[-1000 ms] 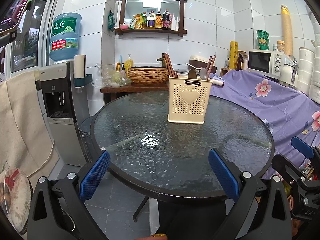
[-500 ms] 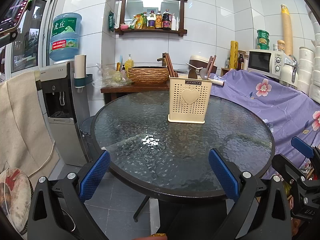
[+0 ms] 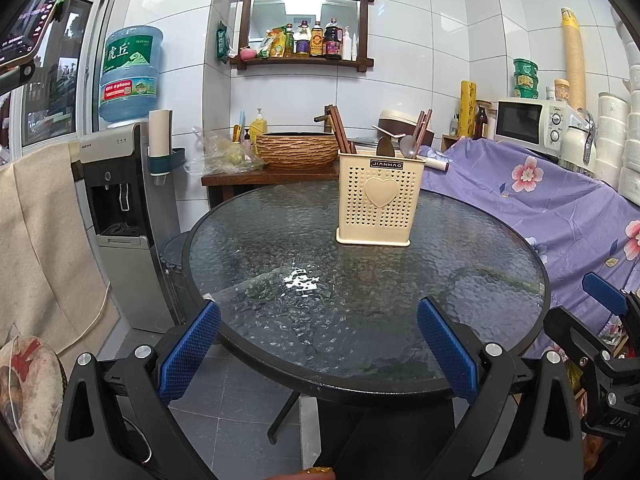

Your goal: Organize utensils

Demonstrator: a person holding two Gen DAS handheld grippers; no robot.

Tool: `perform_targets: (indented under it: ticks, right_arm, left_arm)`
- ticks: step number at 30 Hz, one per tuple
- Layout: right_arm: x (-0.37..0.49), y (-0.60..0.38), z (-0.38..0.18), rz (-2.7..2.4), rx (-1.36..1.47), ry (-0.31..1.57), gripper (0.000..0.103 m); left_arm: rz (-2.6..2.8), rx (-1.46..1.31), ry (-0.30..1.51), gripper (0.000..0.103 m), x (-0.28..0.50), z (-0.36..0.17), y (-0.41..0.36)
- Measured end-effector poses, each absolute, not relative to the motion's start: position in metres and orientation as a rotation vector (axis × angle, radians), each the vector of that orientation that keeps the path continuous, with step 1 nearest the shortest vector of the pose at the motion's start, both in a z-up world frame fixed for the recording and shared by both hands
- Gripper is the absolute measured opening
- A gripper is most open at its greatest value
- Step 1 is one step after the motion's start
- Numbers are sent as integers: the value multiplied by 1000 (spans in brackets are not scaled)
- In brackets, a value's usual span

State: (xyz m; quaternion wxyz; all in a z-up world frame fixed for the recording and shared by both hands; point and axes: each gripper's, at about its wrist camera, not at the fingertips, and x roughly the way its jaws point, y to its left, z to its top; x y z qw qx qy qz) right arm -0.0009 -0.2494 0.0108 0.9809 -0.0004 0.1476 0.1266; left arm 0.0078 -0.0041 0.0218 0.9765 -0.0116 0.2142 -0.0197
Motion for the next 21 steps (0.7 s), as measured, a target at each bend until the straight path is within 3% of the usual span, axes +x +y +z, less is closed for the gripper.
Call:
perform_targets:
  ticks: [21]
  right_arm:
    - [2,-255,12,240,-2,299,97]
  left_arm:
    - [-51,-11,432,97,6,20,0]
